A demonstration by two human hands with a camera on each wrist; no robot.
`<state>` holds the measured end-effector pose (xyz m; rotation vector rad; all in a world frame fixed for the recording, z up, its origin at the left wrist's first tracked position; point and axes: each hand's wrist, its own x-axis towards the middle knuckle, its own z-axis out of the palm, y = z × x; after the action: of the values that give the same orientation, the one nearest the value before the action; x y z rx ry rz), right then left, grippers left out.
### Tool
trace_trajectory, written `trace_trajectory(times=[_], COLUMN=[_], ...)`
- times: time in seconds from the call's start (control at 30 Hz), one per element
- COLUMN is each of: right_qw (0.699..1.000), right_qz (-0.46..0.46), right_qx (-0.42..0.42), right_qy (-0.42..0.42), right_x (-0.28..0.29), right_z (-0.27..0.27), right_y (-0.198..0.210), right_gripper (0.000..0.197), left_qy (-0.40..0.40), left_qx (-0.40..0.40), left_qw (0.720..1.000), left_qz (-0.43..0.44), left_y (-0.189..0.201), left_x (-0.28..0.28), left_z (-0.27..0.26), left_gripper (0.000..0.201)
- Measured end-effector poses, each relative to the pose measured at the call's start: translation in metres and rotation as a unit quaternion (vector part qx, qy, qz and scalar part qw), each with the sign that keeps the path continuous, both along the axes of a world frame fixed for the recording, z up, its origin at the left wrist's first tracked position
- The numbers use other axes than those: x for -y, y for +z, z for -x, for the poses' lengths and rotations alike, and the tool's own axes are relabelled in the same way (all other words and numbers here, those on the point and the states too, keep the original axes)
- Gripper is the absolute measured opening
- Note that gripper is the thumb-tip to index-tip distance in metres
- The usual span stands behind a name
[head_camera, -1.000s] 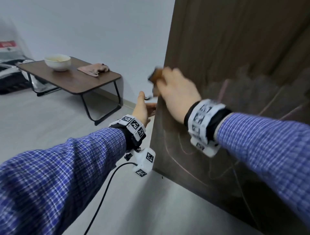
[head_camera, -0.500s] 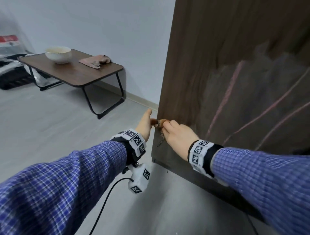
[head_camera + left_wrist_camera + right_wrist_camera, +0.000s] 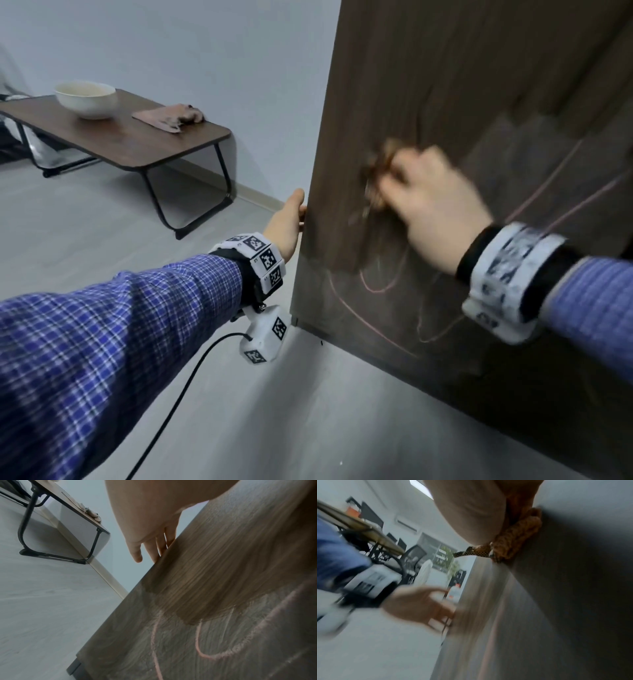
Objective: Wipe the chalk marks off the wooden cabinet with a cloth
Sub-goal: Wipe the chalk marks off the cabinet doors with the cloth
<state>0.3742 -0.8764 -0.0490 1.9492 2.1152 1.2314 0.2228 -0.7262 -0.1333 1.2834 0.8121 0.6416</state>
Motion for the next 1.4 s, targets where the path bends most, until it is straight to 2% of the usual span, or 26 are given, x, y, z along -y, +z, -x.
trace_trajectory(times=[0.07, 0.13, 0.2, 0.27, 0.43, 0.5, 0.6, 0.73, 0.8, 0.9, 0.97, 1.03, 1.1, 1.17, 1.2, 1.27, 1.33, 1.4], right_qw=[0.992, 0.976, 0.965, 0.974, 0.996, 0.996, 0.990, 0.959, 0.931, 0.872, 0.864, 0.862, 0.890, 0.930, 0.938, 0.930, 0.909, 0.862], right_qz=[0.122, 0.215, 0.258, 0.225, 0.086, 0.081, 0.112, 0.264, 0.353, 0.469, 0.475, 0.475, 0.437, 0.358, 0.338, 0.356, 0.400, 0.488], right_qx=[0.021, 0.041, 0.030, 0.019, -0.002, 0.012, 0.059, 0.097, 0.091, 0.128, 0.142, 0.146, 0.111, 0.084, 0.078, 0.082, 0.110, 0.128], right_qy=[0.019, -0.018, -0.027, -0.003, 0.040, 0.039, 0.066, 0.043, 0.017, -0.061, -0.088, -0.100, -0.070, -0.017, -0.008, -0.032, -0.040, -0.049], right_x=[0.013, 0.032, 0.041, 0.032, -0.035, -0.061, -0.083, -0.068, -0.038, 0.020, 0.038, 0.026, -0.012, -0.057, -0.075, -0.093, -0.088, -0.058], right_z=[-0.006, -0.010, -0.011, -0.009, 0.022, 0.035, 0.043, 0.029, 0.012, -0.017, -0.025, -0.018, 0.002, 0.032, 0.046, 0.059, 0.054, 0.038], right_y=[-0.078, -0.147, -0.176, -0.163, -0.064, -0.054, -0.082, -0.161, -0.199, -0.238, -0.243, -0.241, -0.234, -0.229, -0.226, -0.225, -0.235, -0.248], right_gripper=[0.032, 0.031, 0.024, 0.021, 0.042, 0.041, 0.024, 0.020, 0.020, 0.026, 0.027, 0.033, 0.039, 0.031, 0.029, 0.030, 0.032, 0.034], left_qy=[-0.006, -0.021, -0.030, -0.035, -0.006, 0.018, 0.051, 0.029, 0.019, 0.020, 0.023, 0.008, 0.002, -0.001, -0.003, -0.002, 0.004, 0.010], left_qx=[-0.003, -0.003, -0.002, -0.002, 0.016, 0.025, 0.031, -0.010, -0.023, -0.031, -0.031, -0.038, -0.034, -0.031, -0.028, -0.020, -0.007, 0.007], left_qw=[1.000, 1.000, 1.000, 0.999, 1.000, 1.000, 0.998, 0.996, 0.996, 0.996, 0.997, 0.997, 0.997, 0.997, 0.996, 0.995, 0.995, 0.996], left_qz=[-0.003, -0.010, -0.008, -0.009, 0.000, 0.008, 0.038, 0.083, 0.084, 0.075, 0.071, 0.064, 0.068, 0.077, 0.085, 0.101, 0.100, 0.091], left_y=[0.001, 0.003, 0.004, 0.004, -0.003, -0.011, -0.030, -0.064, -0.077, -0.090, -0.092, -0.096, -0.099, -0.104, -0.108, -0.117, -0.123, -0.129], left_x=[0.004, 0.009, 0.016, 0.020, 0.019, 0.014, 0.006, 0.001, -0.002, -0.008, -0.012, -0.018, -0.021, -0.023, -0.024, -0.025, -0.025, -0.026], left_z=[0.001, 0.003, 0.005, 0.006, -0.003, -0.005, -0.006, -0.004, -0.004, -0.007, -0.008, -0.009, -0.008, -0.007, -0.007, -0.008, -0.010, -0.012], left_gripper=[0.055, 0.054, 0.054, 0.055, 0.053, 0.051, 0.048, 0.066, 0.068, 0.061, 0.056, 0.058, 0.062, 0.067, 0.068, 0.066, 0.063, 0.062])
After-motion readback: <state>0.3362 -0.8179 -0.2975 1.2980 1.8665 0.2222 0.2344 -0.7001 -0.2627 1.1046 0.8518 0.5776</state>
